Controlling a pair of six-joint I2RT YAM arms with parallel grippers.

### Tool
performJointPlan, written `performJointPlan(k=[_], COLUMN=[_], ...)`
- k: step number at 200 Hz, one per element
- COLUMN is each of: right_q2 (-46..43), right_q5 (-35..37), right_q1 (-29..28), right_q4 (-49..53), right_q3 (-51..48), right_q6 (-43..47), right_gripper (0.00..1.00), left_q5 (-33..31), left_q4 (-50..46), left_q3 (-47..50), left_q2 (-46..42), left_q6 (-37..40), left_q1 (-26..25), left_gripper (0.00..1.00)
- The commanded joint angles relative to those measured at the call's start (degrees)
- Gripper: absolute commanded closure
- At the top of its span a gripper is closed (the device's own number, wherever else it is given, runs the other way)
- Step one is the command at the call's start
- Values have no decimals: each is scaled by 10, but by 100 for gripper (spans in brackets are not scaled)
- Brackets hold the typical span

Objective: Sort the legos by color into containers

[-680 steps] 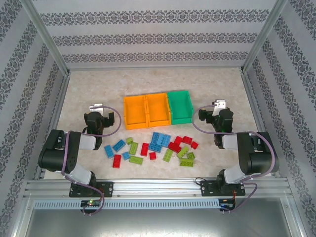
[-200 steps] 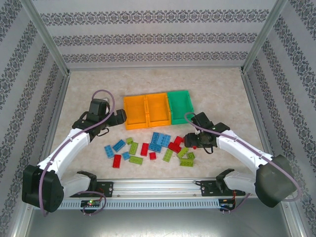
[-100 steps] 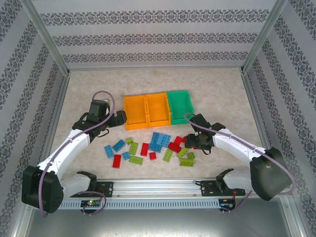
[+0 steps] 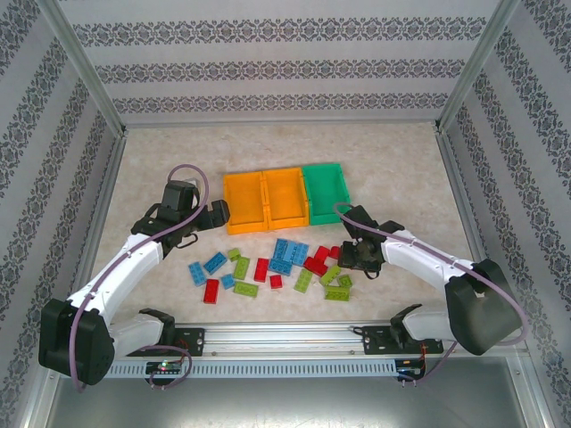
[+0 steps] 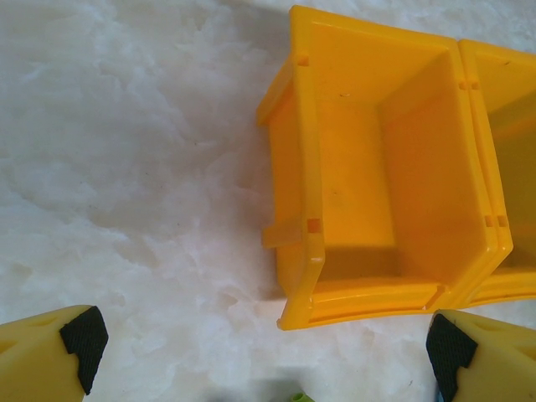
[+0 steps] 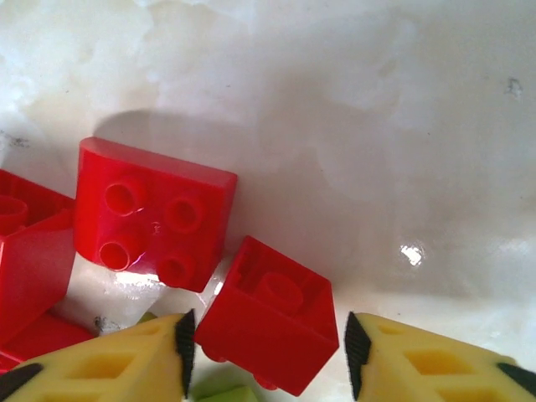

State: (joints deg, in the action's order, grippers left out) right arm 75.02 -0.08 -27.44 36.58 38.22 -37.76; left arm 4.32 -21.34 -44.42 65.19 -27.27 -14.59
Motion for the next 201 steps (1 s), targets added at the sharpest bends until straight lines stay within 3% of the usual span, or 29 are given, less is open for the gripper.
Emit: performJointPlan(k=[1,40,66,139,178,201], right_q2=[-15,-38,-49,-57,-33,-23], right_q5=[16,21,10,4,16,19], right_q1=[13,31,30,22,19,20], right_q4=[21,41,39,28,22,17], right_q3=[-9,-17,-20,-24,-19,-15], right_q6=[-3,7,2,40,64,79], right_gripper=[55,54,46,34,33,39], left_q5=[-1,0,1,4,8,7], left_q4=[15,16,21,28,31,29], left_q3=[10,10,10,11,12,11], left_q2=[-8,-7,-3,5,10,9], left_q6=[8,8,8,8,5,6], left_q1=[-6,-7,-10,-16,-19,-22], left_gripper=[0,0,0,1,0,0])
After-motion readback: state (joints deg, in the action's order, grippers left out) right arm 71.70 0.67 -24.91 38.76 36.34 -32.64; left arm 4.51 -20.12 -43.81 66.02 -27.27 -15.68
